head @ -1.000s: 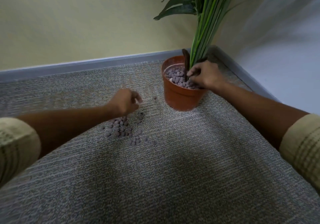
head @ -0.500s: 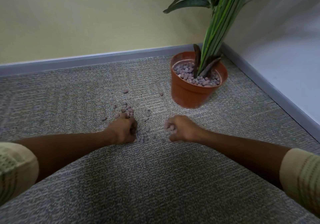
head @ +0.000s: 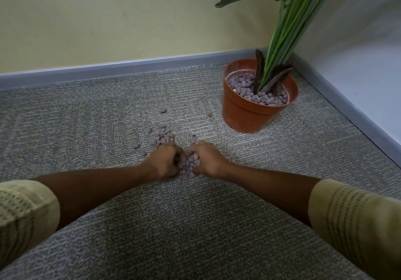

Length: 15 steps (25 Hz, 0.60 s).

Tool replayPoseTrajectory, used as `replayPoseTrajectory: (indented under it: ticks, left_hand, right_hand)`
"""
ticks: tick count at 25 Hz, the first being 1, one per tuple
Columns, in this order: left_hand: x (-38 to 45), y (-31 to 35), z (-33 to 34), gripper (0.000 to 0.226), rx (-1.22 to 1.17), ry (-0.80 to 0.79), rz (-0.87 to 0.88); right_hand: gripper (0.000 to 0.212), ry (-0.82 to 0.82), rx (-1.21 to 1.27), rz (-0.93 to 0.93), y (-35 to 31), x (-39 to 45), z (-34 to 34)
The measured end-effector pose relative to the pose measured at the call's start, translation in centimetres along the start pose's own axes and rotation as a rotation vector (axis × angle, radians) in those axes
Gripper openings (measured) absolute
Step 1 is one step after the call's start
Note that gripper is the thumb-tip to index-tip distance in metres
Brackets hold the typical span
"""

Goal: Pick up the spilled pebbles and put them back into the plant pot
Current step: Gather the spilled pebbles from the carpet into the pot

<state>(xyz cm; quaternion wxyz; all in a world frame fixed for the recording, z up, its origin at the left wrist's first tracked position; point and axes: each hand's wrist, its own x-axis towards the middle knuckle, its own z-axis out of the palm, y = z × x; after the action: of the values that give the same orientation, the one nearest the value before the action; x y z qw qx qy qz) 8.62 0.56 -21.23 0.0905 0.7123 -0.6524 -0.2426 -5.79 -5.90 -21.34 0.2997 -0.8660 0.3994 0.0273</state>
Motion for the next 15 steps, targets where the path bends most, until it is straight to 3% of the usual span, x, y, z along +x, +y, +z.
replayPoseTrajectory:
  ticks: [6,11,15]
  left_hand:
    - [0.1,0.4,-0.2,0.017,0.041,0.04,-0.028]
    - [0.0,1.1,0.0,0.02,0.101,0.016,-0.041]
    - [0.1,1.3,-0.1,0.018,-0.05,0.029,-0.11]
  right_hand:
    - [0.02,0.013,0.1,-0.014,-0.3,0.6,-0.1]
    - [0.016,0.055,0.043,-0.002,-0.7,0.6,0.2]
    - [0.013,0.084,-0.081,-0.045,-0.7,0.6,0.8]
